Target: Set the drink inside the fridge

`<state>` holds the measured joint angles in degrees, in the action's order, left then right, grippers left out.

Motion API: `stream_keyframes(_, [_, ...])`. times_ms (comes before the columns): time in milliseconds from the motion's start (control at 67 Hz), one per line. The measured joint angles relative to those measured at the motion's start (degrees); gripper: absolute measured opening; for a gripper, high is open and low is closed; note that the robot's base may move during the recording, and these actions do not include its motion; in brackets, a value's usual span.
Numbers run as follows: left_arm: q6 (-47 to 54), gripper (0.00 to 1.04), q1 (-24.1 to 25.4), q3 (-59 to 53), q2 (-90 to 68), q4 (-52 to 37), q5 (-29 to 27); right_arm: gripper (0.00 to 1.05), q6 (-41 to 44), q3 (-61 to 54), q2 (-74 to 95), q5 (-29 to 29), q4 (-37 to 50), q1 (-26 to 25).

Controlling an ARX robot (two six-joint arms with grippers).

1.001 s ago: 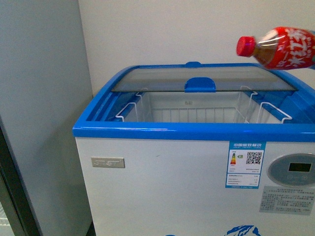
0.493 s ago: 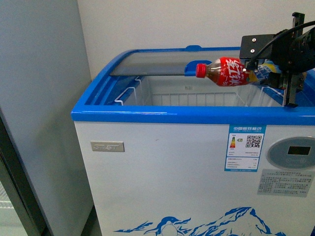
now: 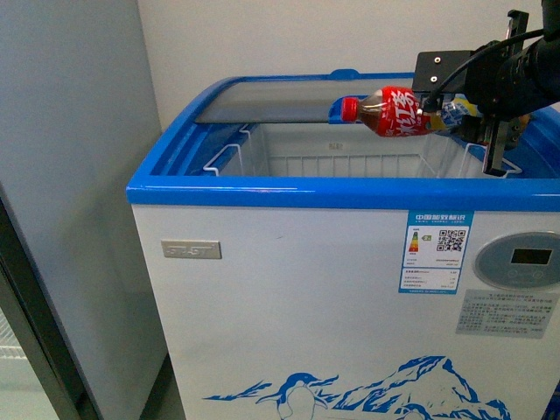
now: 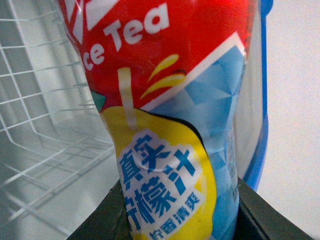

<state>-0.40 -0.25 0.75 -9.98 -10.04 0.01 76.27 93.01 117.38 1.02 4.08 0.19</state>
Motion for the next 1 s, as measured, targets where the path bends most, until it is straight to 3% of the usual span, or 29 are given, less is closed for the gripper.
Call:
stream_keyframes(134, [0.09, 0.03, 0.00, 0.02, 8.59, 9.49, 0.00, 0.37, 0.15, 2.99, 3.78, 0.94, 0.28, -0.28])
stream_keyframes(299, [0.13, 0.03, 0.00, 0.02, 9.60, 9.94, 0.02, 0.37, 1.60, 6.40, 7.26, 1.49, 2.84, -0.37])
stream_keyframes(433, [0.13, 0.03, 0.00, 0.02, 9.62, 9.97, 0.00, 0.37, 2.62, 11.17, 12.79, 5.51, 6.78, -0.57])
stream_keyframes(657, [0.13, 0.03, 0.00, 0.02, 9.62, 9.97, 0.00, 0.37, 3.91, 13.51, 15.08, 5.75, 9.75, -0.94])
stream_keyframes(1001, [0.13, 0.03, 0.00, 0.02, 9.64, 9.97, 0.00, 0.37, -0.39, 5.62, 3.76, 1.31, -4.26, -0.33])
